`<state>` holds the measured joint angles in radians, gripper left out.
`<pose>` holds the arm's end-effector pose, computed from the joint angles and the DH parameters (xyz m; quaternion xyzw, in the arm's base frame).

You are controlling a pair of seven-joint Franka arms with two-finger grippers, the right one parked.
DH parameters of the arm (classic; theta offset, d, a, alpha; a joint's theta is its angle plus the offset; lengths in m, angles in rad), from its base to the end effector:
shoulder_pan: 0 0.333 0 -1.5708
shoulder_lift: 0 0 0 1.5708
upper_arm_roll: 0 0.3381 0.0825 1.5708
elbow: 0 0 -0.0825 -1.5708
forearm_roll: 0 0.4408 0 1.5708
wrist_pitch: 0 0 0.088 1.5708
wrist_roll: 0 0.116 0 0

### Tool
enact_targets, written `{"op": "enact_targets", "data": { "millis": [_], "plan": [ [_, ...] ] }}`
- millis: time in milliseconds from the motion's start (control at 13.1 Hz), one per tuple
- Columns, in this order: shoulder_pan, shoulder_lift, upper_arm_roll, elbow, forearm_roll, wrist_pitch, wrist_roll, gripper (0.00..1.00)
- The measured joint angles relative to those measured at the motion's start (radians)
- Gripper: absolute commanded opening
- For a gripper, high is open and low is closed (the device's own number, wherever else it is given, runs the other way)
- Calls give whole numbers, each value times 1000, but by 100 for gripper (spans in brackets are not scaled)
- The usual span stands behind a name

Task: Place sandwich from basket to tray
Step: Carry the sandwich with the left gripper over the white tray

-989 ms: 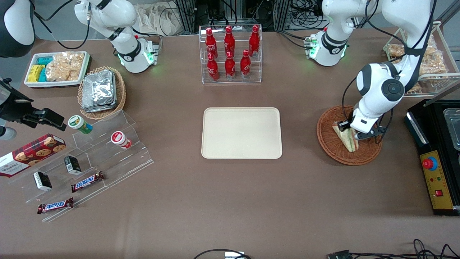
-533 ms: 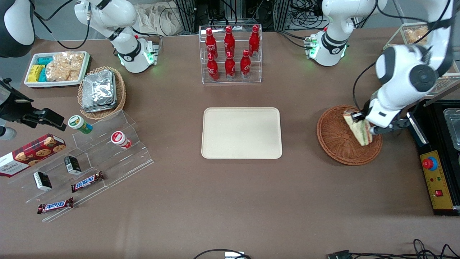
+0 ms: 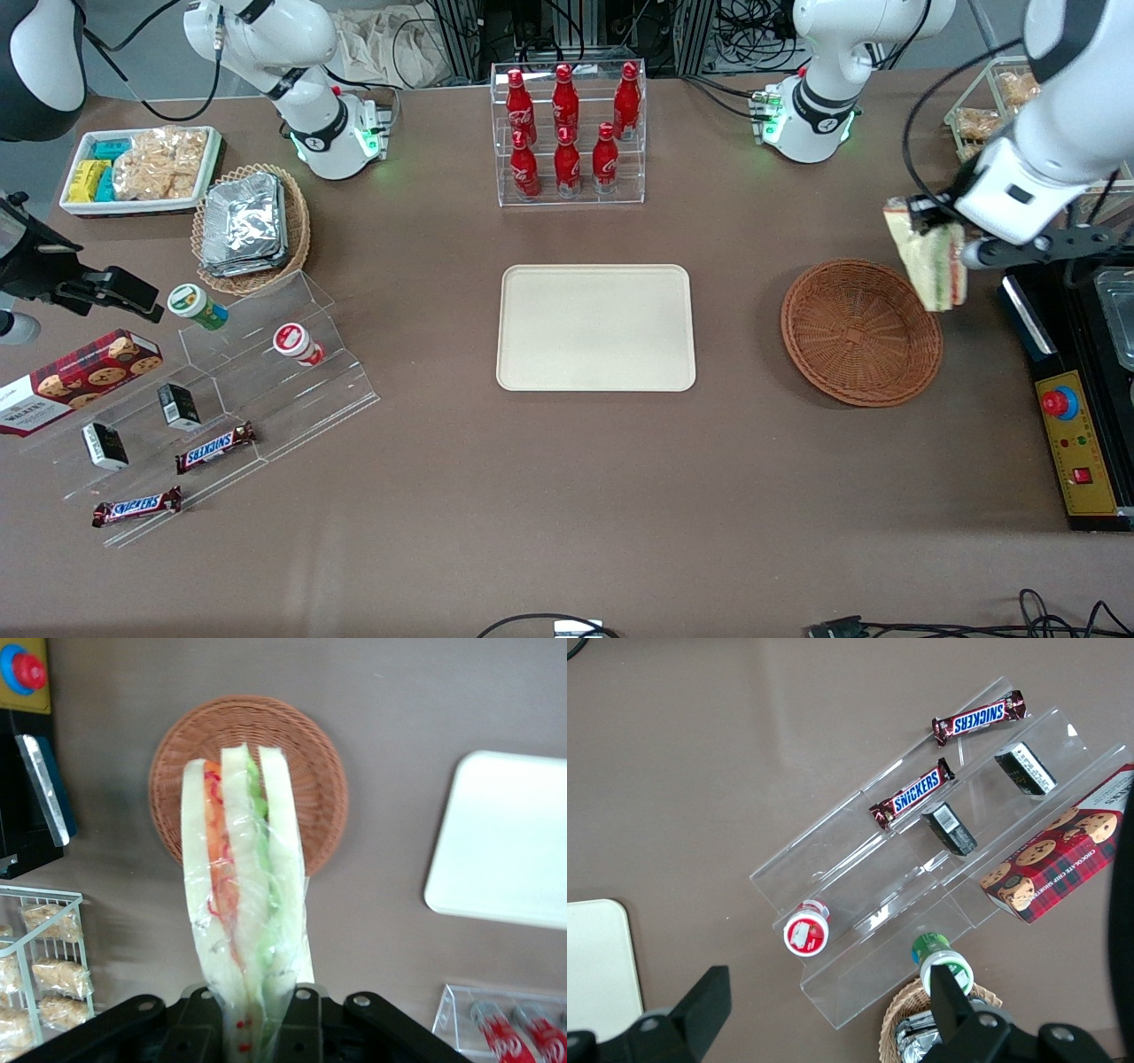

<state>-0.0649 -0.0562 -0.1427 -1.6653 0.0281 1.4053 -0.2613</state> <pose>0.5580 -0.1159 0.6091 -0.9942 -0.0281 0.0950 0.0412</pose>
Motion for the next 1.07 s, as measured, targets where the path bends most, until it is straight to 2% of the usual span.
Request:
{"op": "enact_targets", "data": {
  "millis": [380, 457, 609, 913, 1065],
  "plan": [
    [-15, 74, -387, 27, -5, 13, -314, 19],
    [-20, 97, -430, 26, -5, 59, -358, 19],
    [-26, 138, -453, -12, -3, 187, -381, 19],
    [-25, 227, -448, -220, 2, 555, -390, 20],
    [-24, 304, -447, -288, 28, 705, -405, 20]
  ]
}}
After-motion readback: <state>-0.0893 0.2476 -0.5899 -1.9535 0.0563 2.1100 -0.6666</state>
